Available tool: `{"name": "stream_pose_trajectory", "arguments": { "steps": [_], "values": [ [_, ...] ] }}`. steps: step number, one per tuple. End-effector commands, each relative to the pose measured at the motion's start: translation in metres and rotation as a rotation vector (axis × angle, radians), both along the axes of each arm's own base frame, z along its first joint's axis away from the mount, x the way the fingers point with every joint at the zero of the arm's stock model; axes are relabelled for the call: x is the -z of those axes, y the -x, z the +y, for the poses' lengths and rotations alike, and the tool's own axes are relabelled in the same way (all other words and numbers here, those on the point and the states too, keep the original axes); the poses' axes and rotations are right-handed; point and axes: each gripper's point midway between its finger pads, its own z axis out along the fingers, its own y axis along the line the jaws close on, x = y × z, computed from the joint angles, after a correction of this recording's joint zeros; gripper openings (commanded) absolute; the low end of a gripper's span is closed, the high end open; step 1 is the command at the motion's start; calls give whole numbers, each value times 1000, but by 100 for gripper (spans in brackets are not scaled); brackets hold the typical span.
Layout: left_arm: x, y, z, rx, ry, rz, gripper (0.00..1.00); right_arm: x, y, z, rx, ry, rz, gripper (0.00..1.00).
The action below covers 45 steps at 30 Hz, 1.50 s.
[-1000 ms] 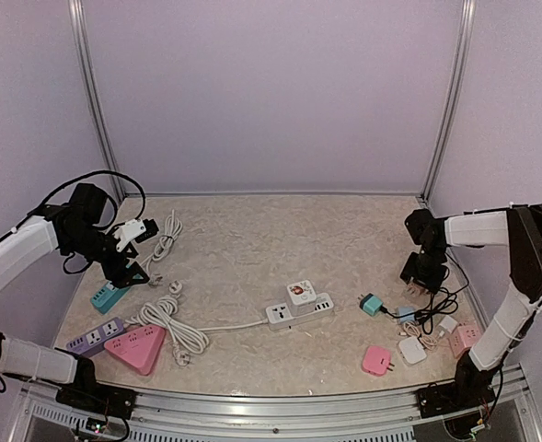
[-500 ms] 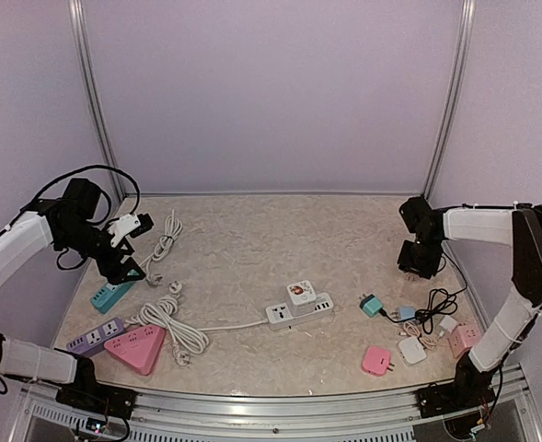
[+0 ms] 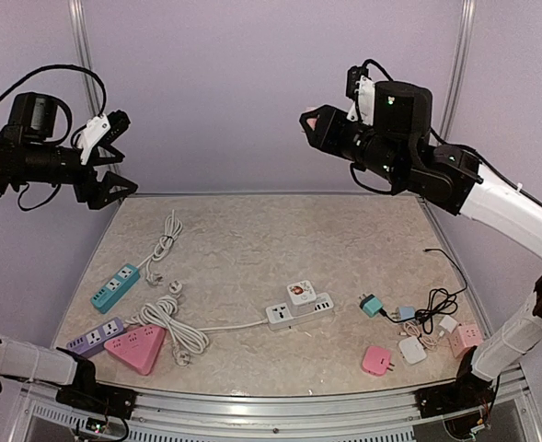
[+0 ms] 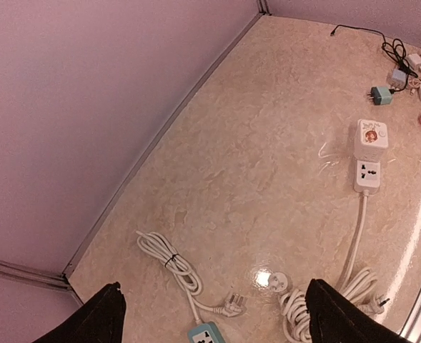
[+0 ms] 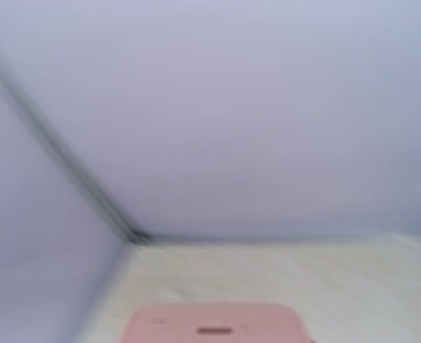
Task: Insert the plug
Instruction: Pick up the plug from the center of the board.
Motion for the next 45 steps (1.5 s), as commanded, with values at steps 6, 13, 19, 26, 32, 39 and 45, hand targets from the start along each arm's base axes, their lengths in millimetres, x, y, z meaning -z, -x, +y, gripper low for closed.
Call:
{"name": "stream_pose_trajectory", "arguments": {
  "steps": [6,13,19,26,32,39,45],
  "values": [
    [-60,42,-19,-20,55,-120,84,-88,79,115,-240,-170,-272,0],
    [-118,84,-42,131,196,-469,74,-98,112,165,-374,-309,-262,0],
    [-142,51,-73,46,295,-435,77,-111,127,169,-398,-411,-291,0],
    [-138,68,-126,243,276,-461,80,-112,129,170,-414,-509,-271,0],
    [-151,69,-147,246,305,-493,77,-104,138,185,-514,-605,-221,0],
    [-152,69,-145,198,300,-514,72,-98,139,177,-521,-727,-191,0],
    [-153,70,-152,205,305,-514,67,-90,134,180,-518,-825,-145,0]
  ]
}}
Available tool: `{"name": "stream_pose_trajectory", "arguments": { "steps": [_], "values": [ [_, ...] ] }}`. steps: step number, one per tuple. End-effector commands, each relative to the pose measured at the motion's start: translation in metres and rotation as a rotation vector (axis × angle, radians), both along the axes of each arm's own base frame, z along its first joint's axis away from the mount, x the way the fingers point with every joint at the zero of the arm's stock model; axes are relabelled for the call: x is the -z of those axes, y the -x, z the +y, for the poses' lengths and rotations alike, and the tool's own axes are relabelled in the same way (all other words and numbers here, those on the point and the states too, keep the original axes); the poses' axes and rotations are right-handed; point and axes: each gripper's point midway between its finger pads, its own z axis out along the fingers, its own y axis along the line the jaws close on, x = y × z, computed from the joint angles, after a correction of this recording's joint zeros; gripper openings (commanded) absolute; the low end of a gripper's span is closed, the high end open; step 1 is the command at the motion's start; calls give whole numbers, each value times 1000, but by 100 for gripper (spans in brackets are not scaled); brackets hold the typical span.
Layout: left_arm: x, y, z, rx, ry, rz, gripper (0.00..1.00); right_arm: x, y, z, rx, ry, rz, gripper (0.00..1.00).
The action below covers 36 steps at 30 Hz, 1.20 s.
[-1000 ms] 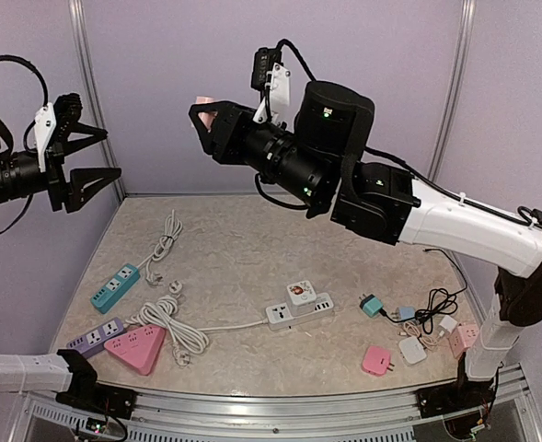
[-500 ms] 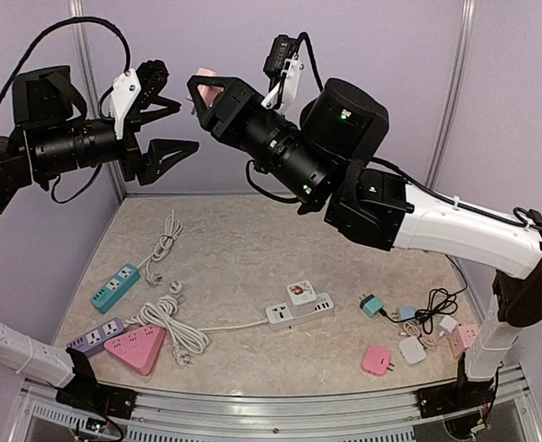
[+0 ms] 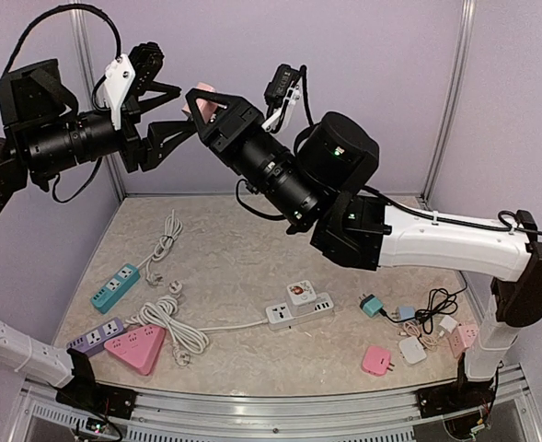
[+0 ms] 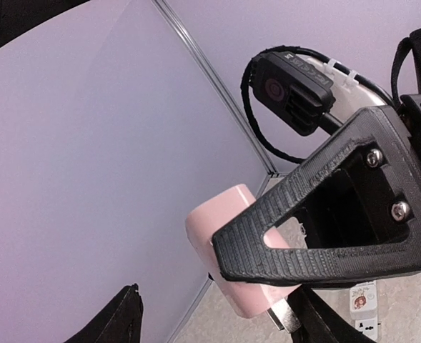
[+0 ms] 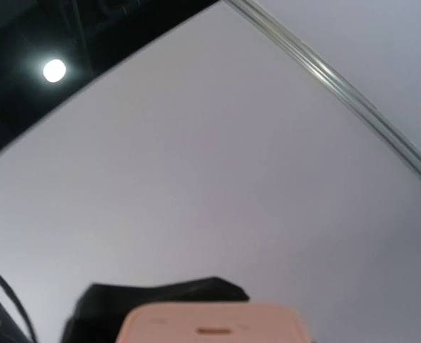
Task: Insert the plug
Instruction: Pick up the plug from the center of the board.
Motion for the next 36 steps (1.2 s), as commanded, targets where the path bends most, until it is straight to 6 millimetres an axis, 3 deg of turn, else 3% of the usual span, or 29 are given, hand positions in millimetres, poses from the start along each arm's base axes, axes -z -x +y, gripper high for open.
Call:
{"name": "stream_pose_trajectory", "arguments": {
  "steps": [1,12,19,25,30,34,35,36],
  "values": [
    [-9,0,-3,-13,29,-18,67,2,2,6,-52,-120,53,0],
    [-4,-7,-9,-42,38,-26,61,5,-3,18,-92,-225,95,0],
    [1,-8,-10,-45,25,-29,31,16,-4,35,-127,-192,128,0],
    [-3,-8,-6,-59,27,-41,0,19,-4,36,-129,-178,131,0],
    [0,-7,-1,-67,10,-50,0,22,-2,36,-121,-140,108,3],
    [5,-1,5,-36,-21,-45,0,17,1,20,-112,-26,8,76],
    [6,3,8,-19,-30,-47,0,18,1,14,-103,32,-15,89],
    [10,5,10,-3,-46,-43,0,19,3,6,-89,95,-45,95]
  ]
}}
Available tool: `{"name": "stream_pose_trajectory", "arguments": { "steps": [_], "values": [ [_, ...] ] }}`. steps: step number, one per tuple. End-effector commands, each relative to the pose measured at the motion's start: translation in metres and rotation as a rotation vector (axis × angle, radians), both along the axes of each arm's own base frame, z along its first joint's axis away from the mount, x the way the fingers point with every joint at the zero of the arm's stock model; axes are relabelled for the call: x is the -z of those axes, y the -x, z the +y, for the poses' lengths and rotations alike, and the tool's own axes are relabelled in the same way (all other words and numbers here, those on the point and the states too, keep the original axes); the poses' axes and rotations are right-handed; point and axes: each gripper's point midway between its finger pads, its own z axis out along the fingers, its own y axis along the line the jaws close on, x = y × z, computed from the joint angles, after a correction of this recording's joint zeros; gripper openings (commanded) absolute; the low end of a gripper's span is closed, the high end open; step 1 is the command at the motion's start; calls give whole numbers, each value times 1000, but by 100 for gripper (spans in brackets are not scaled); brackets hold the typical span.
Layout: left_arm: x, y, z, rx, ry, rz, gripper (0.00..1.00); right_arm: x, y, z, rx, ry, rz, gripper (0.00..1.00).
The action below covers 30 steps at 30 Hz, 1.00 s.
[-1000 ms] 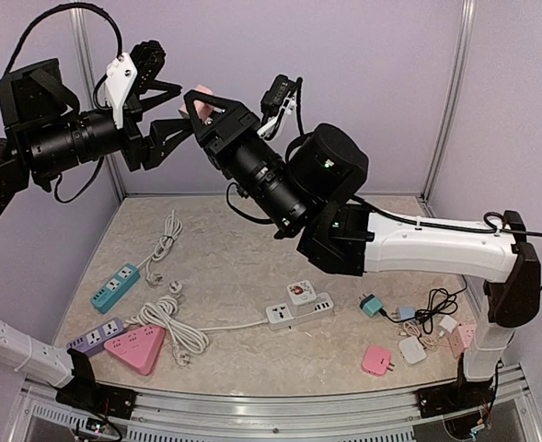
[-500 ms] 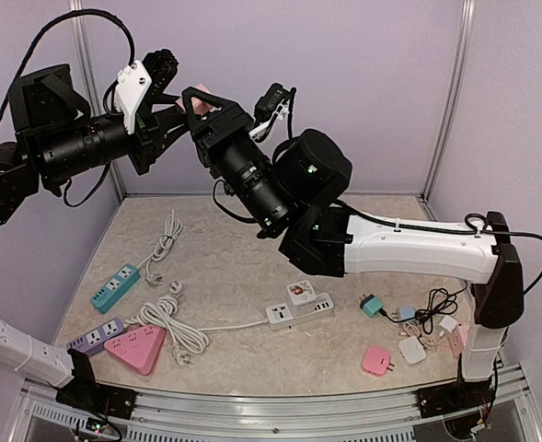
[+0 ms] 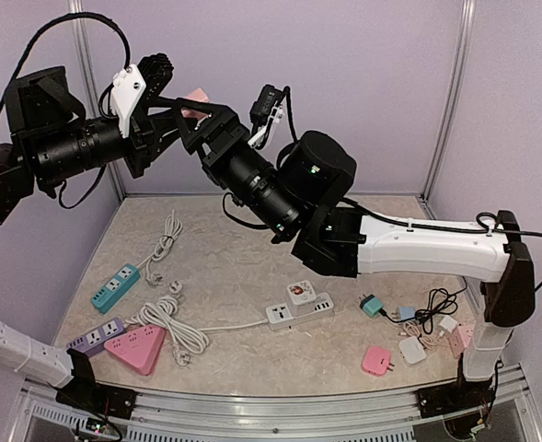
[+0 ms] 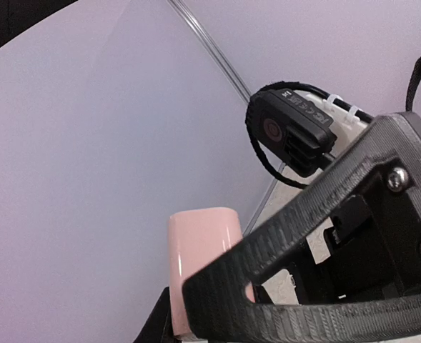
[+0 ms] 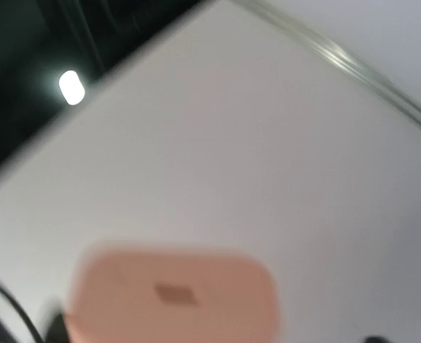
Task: Insert the plug
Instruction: Pick up the plug from the center of the board.
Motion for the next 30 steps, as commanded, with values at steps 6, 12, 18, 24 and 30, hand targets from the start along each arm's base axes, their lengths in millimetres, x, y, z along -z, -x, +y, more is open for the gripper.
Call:
{"name": "stream_pose_trajectory", "arguments": {
  "steps": [6,12,18,24,30],
  "values": [
    [41,44,15,238,-206,-20,0,38,28,-49,-151,598,-306,99],
    [63,55,11,311,-306,-40,0,60,44,-55,-302,745,-308,97],
    [66,57,3,333,-331,-53,0,56,45,-37,-365,730,-315,95],
    [69,57,-1,346,-344,-52,0,57,49,-19,-435,708,-334,87],
    [70,56,-3,349,-349,-54,0,58,60,-10,-525,664,-353,61]
  ]
}}
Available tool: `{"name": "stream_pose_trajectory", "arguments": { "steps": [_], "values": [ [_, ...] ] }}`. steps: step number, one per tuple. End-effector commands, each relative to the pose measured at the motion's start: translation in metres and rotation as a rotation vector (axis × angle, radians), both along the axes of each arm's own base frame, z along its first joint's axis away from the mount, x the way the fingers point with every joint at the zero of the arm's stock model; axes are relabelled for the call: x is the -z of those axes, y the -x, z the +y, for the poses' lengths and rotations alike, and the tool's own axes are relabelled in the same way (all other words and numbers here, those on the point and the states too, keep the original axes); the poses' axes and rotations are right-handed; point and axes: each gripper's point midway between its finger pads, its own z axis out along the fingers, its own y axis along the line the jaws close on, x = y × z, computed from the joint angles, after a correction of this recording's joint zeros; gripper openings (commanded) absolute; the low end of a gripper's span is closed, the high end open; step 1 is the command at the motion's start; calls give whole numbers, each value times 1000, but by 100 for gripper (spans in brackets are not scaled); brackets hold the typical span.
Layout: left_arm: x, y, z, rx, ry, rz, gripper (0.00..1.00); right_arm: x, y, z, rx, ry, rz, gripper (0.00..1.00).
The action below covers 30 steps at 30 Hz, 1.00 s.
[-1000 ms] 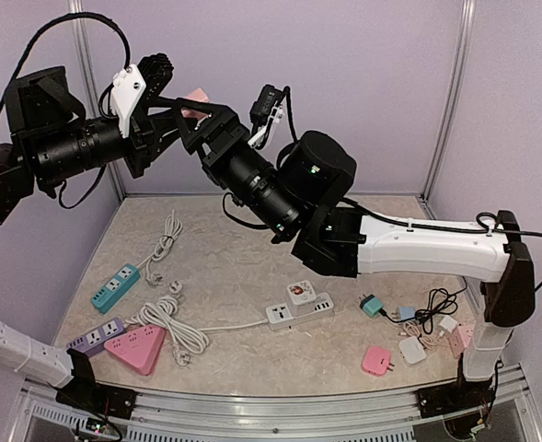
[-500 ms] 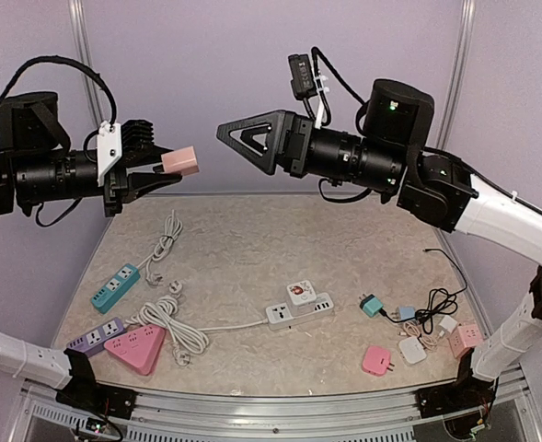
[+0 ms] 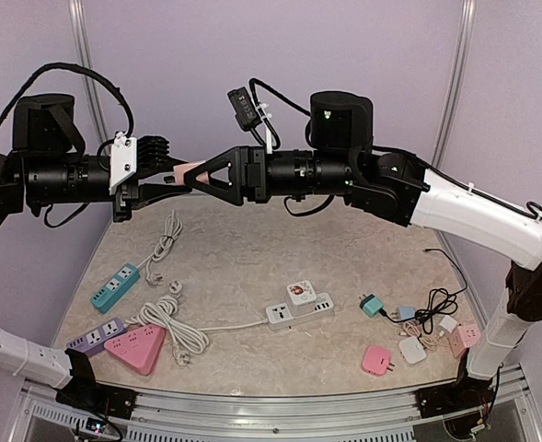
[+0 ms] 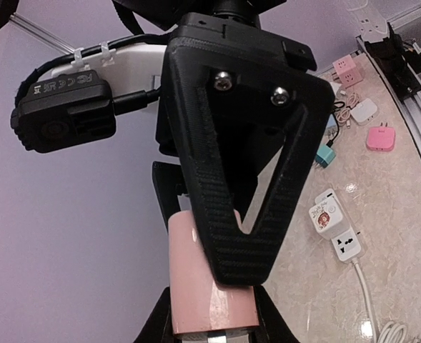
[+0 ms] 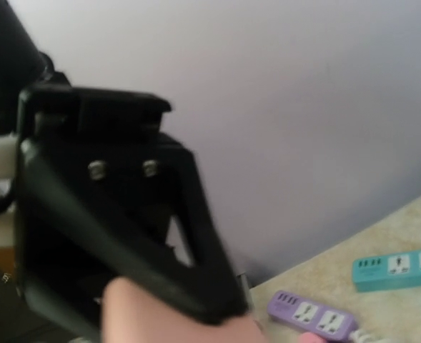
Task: Insert the plug
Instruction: Pick up the plug from the center of the board.
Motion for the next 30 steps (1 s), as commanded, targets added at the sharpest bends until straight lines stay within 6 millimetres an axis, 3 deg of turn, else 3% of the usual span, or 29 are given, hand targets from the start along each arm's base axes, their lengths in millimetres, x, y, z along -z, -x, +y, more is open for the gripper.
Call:
{"name": "stream_pose_trajectory", "arguments": {
  "steps": [1,4,8,9,10,12,13,15,16,20,21,26,30],
  "values": [
    [2,5,-4,28,-11,4,0,-10,15,2,-92,-38,6,55],
    [3,5,-5,30,-15,3,0,-11,16,1,-101,-52,10,35],
    [6,6,-6,36,-26,10,0,-12,16,-1,-93,-64,18,0],
    [8,5,-7,35,-31,12,0,-12,15,-2,-83,-62,22,0],
    [10,4,-7,33,-36,13,13,-10,12,-2,-63,-54,31,0],
    [15,3,-6,25,-50,15,65,-3,-2,-5,22,-5,65,0],
    [18,1,-4,16,-63,12,80,6,-12,-7,86,46,94,0],
    [26,-3,5,-14,-116,-5,96,33,-42,-18,273,180,157,0],
    [33,-8,11,-40,-153,-9,98,59,-54,-29,368,296,188,0],
    [70,-31,58,-192,-321,57,99,122,-87,-61,638,592,226,0],
    [83,-35,73,-233,-368,99,99,143,-88,-65,653,672,236,0],
    [162,-49,154,-528,-634,351,99,204,-91,-68,679,947,260,0],
    [214,-47,197,-722,-691,614,99,244,-95,-74,705,1126,248,0]
  ]
}}
